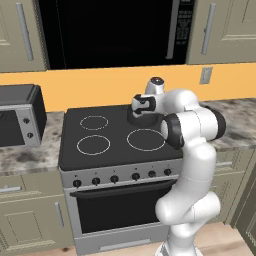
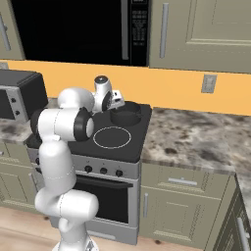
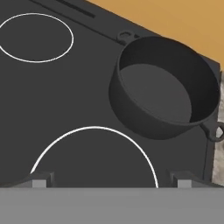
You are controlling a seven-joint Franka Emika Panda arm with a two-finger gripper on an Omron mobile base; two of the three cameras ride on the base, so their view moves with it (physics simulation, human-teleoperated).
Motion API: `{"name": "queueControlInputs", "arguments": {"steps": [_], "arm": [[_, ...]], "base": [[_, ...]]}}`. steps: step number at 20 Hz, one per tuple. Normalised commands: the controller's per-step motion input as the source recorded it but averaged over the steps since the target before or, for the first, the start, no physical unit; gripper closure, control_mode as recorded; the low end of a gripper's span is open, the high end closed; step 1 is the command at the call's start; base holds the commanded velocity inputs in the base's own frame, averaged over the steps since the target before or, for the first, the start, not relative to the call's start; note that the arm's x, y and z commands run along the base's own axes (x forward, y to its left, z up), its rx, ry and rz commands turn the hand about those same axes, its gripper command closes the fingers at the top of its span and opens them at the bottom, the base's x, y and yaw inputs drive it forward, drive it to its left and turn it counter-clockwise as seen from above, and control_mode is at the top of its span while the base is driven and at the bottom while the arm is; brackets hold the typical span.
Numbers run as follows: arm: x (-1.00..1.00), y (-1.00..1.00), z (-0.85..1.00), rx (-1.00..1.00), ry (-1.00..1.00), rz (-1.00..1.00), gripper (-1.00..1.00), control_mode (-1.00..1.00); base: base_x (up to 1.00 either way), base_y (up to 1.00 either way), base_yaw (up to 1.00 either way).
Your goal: Move the pot and pan from the stove into the sink.
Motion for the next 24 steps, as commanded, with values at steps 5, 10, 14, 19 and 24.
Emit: {"name": "queueControlInputs", "arguments": {"steps": [5,10,14,19,24], "arm": [[0.09,0.0,-0.15,0.0,0.0,0.0,-1.0,-1.0],[0.33,-0.01,-0.13,0.0,0.0,0.01,-1.0,-1.0],[0.4,-0.03,-0.1,0.0,0.0,0.01,-1.0,-1.0],[0.39,-0.02,-0.13,0.0,0.0,0.01,-1.0,-1.0],[0.32,-0.02,-0.15,0.0,0.0,0.02,-1.0,-1.0]], "base": [[0.0,0.0,0.0],[0.0,0.0,0.0],[0.0,0.0,0.0],[0.0,0.0,0.0],[0.0,0.0,0.0]]}}
